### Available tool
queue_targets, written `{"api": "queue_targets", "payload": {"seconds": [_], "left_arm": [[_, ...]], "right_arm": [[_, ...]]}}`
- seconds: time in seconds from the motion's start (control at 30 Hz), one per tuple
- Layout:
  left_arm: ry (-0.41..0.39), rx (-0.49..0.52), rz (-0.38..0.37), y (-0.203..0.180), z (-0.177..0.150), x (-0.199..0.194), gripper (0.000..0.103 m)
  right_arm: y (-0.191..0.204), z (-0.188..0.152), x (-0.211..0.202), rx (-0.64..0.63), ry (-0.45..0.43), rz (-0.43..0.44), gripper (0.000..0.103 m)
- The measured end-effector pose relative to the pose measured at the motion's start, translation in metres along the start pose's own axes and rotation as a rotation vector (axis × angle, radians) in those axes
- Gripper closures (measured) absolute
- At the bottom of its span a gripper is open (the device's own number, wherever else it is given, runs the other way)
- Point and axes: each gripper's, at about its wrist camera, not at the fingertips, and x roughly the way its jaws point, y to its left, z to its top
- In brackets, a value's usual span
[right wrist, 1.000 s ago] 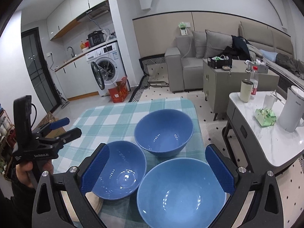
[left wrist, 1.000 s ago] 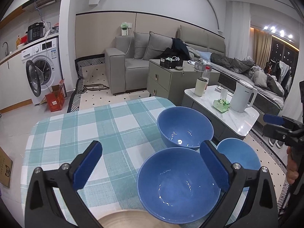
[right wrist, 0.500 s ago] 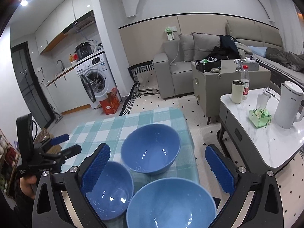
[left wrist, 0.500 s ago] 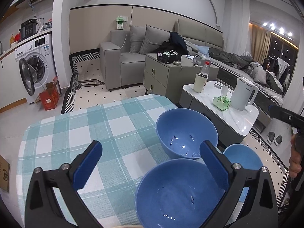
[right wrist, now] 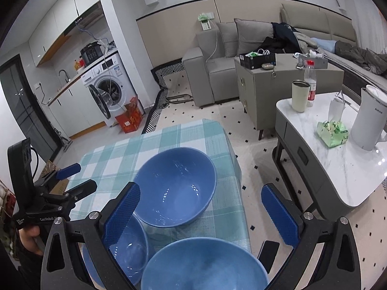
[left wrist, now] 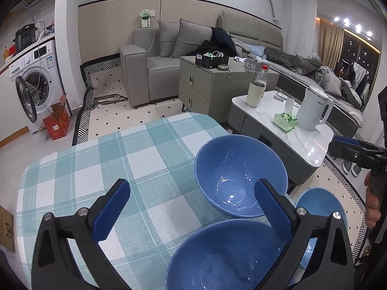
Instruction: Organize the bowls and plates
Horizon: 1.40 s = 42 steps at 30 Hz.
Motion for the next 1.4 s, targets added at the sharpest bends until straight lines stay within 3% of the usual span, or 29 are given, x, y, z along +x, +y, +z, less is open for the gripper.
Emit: {"api": "queue_targets", "payload": {"seconds": [0.43,0.57,0.7,0.93,1.0,1.03,1.17,1.4], "left_arm": [[0.065,-0.005,-0.003,0.003,0.004,0.036,0.0],[0.081,-0.016,-0.009,0.005,0.005,0.044,0.001],[0.094,-0.009,-0.015,0.004,0.006,0.05,0.003],[0.153,0.02,-0.045,-0.003,0.0,0.067,0.014],[0.165,0.03,-0.05,-0.005,-0.001,0.07,0.038],[0.172,0.034,-0.048,-0.007,-0.001,0.072,0.041],[0.189,0.028,-0.067,-0.008,-0.002,0.077,0.041],[0.209,0.029,-0.072,-0.011,-0.002,0.084,0.041]], "right_arm": [[-0.009,-0.005,0.055,-0.013,0.101,-0.012,0.005],[-0.012,-0.006,0.07,-0.017,0.136,-0.013,0.011],[-0.013,-0.009,0.088,-0.017,0.198,0.017,0.027],[-0.016,-0.016,0.112,-0.003,0.264,0.034,0.027],[-0.014,-0.019,0.117,-0.018,0.274,0.048,0.035],[-0.014,-0.02,0.118,-0.024,0.279,0.046,0.037],[-0.014,-0.022,0.125,-0.023,0.302,0.051,0.043],[-0.017,-0.025,0.13,0.002,0.328,0.062,0.043]]}}
